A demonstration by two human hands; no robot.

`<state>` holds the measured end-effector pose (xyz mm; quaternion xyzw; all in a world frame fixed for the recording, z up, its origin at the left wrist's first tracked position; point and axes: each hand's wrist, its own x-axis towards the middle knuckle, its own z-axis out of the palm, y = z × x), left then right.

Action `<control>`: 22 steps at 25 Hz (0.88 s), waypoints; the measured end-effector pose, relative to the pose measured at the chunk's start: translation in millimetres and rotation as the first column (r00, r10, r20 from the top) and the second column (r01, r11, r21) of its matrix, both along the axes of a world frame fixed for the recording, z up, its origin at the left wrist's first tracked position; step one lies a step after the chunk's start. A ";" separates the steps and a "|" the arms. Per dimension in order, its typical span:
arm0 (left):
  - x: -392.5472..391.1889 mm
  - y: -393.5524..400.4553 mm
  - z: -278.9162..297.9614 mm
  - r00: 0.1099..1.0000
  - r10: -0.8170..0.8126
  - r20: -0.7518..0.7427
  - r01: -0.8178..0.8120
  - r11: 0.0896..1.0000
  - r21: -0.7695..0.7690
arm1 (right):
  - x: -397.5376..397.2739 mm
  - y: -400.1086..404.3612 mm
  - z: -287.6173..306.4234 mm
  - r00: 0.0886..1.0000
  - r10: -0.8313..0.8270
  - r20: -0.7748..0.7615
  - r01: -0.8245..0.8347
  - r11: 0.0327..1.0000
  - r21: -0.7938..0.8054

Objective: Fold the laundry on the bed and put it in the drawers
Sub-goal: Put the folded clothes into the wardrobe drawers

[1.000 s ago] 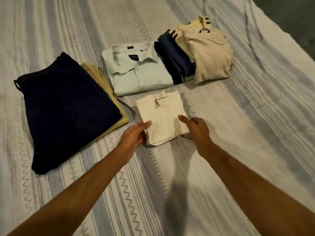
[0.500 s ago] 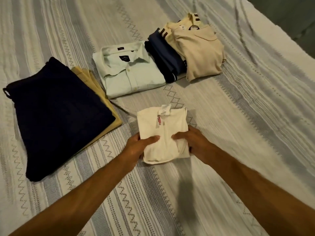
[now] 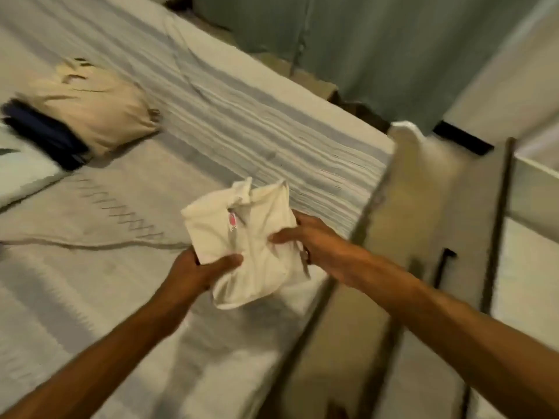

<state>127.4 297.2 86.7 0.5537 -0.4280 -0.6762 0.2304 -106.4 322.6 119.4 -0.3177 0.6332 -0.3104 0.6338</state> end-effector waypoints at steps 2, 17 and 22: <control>-87.4 23.7 32.6 0.997 -0.065 -0.051 0.064 0.998 -0.027 | -79.5 39.5 39.2 0.988 -0.152 -0.016 0.152 0.988 -0.030; -470.1 251.0 0.5 0.714 -0.686 0.137 0.677 0.727 0.111 | -387.3 391.6 -4.2 0.603 -0.795 -0.061 0.790 0.585 0.186; -413.9 311.0 -32.0 0.525 -0.690 0.498 0.672 0.695 0.255 | -304.7 434.0 -93.4 0.675 -0.735 0.067 0.635 0.625 0.453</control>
